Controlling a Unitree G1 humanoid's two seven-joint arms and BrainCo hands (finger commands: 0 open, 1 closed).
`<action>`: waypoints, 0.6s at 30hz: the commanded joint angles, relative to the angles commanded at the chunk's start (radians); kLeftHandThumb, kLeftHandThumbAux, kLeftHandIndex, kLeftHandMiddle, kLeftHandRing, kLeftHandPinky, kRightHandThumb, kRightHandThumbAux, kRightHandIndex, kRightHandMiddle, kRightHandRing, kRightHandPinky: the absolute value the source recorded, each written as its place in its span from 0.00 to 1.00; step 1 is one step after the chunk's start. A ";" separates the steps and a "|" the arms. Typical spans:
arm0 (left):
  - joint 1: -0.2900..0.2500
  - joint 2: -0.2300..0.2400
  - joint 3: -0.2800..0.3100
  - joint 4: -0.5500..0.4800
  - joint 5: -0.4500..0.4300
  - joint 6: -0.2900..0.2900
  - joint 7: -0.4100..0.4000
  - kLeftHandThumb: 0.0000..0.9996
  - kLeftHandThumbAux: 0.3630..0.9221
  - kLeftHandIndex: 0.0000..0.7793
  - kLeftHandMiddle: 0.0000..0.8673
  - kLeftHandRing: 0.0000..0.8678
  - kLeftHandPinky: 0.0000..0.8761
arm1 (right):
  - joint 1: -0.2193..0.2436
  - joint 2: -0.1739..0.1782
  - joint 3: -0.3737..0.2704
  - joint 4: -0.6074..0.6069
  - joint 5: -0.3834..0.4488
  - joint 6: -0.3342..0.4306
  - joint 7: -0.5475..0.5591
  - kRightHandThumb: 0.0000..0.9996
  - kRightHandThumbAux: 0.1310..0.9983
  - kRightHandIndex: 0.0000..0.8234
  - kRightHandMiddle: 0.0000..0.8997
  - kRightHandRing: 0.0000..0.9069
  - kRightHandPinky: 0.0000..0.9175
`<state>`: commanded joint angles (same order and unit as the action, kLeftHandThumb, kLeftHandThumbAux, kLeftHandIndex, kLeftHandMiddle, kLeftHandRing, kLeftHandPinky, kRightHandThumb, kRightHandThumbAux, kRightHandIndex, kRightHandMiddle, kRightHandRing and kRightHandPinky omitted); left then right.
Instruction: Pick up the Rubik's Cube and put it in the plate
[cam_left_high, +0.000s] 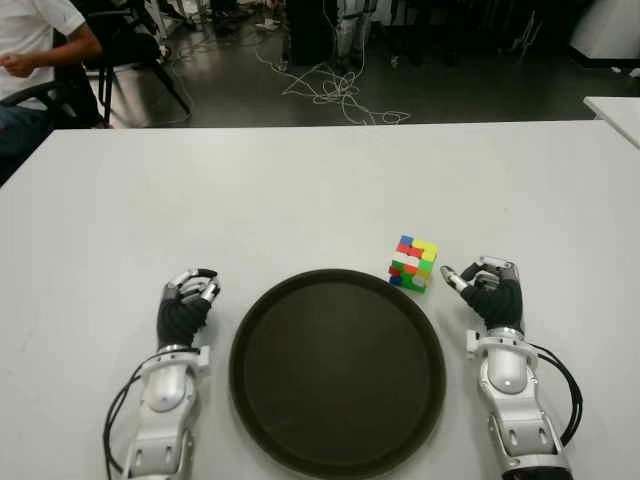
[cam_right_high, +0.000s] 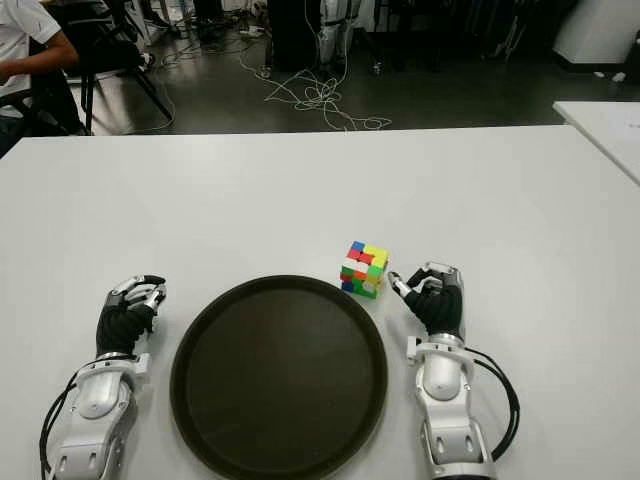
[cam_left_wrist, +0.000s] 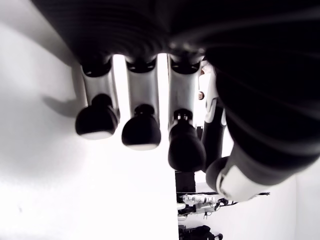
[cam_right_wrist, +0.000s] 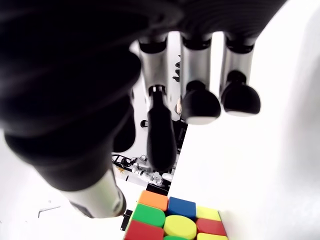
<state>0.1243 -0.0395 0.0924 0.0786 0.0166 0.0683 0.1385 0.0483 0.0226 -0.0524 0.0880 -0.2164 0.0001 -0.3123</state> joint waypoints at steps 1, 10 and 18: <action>0.000 0.000 0.000 0.000 0.001 0.000 0.000 0.71 0.61 0.57 0.94 0.96 0.94 | 0.000 0.000 0.000 0.000 0.000 0.000 0.000 0.24 0.83 0.92 0.93 0.93 0.91; 0.000 -0.002 0.002 0.004 -0.003 -0.013 -0.004 0.71 0.61 0.57 0.94 0.95 0.94 | -0.001 -0.003 0.004 -0.005 -0.006 0.012 0.003 0.24 0.83 0.93 0.93 0.93 0.92; 0.001 -0.007 0.004 -0.002 -0.013 -0.012 -0.006 0.71 0.61 0.57 0.94 0.95 0.94 | -0.001 -0.006 0.005 -0.001 -0.007 -0.003 0.003 0.24 0.82 0.93 0.93 0.93 0.92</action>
<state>0.1257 -0.0462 0.0964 0.0765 0.0037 0.0559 0.1323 0.0477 0.0170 -0.0473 0.0873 -0.2229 -0.0033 -0.3089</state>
